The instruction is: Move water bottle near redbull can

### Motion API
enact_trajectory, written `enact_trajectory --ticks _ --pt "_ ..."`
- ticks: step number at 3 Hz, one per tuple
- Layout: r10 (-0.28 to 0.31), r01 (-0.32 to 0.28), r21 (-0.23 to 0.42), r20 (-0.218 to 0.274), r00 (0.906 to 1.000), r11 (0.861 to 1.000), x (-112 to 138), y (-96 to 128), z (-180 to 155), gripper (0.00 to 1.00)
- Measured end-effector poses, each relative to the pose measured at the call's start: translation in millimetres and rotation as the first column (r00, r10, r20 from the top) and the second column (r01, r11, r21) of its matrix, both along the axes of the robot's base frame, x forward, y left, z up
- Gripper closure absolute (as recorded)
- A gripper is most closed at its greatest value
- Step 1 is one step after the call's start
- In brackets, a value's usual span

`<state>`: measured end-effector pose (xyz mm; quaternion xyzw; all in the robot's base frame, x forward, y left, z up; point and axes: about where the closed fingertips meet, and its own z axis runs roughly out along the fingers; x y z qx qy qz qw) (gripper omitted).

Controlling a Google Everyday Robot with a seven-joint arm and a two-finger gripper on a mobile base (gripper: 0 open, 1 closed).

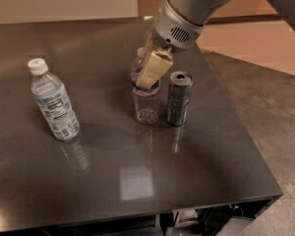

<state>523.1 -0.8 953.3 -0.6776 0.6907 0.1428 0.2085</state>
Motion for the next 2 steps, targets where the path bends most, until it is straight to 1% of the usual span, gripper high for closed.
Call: enact_trajectory --ticks 1,2 --pt "-0.038 0.039 0.020 -0.014 0.9992 0.999 9.0 -9.3 -1.9 0.82" --pt "-0.060 0.061 0.038 -0.022 0.9979 0.997 13.0 -14.5 -2.9 0.59"
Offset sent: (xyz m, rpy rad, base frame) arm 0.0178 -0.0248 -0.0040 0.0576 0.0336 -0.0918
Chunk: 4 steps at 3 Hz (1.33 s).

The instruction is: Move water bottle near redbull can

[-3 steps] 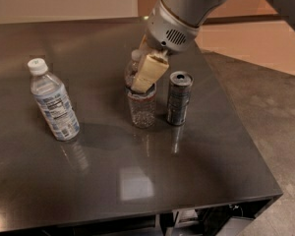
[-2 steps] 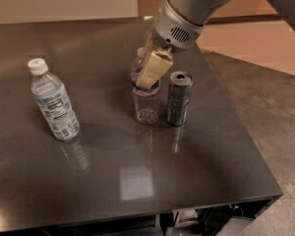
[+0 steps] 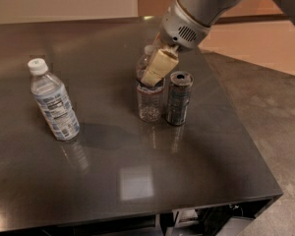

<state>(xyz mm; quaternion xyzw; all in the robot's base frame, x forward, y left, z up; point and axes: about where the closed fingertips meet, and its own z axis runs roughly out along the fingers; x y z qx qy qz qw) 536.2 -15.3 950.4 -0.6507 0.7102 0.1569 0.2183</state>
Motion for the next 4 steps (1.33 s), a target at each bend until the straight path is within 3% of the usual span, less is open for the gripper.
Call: enact_trajectory --ticks 2,3,4 --pt "-0.014 0.014 0.017 -0.012 0.9998 1.000 1 -6 -3 0.13" --pt "-0.023 0.023 0.031 -0.002 0.9997 0.999 6 -15 7 0.00" --pt "-0.023 0.023 0.031 -0.002 0.9997 0.999 6 -15 7 0.00"
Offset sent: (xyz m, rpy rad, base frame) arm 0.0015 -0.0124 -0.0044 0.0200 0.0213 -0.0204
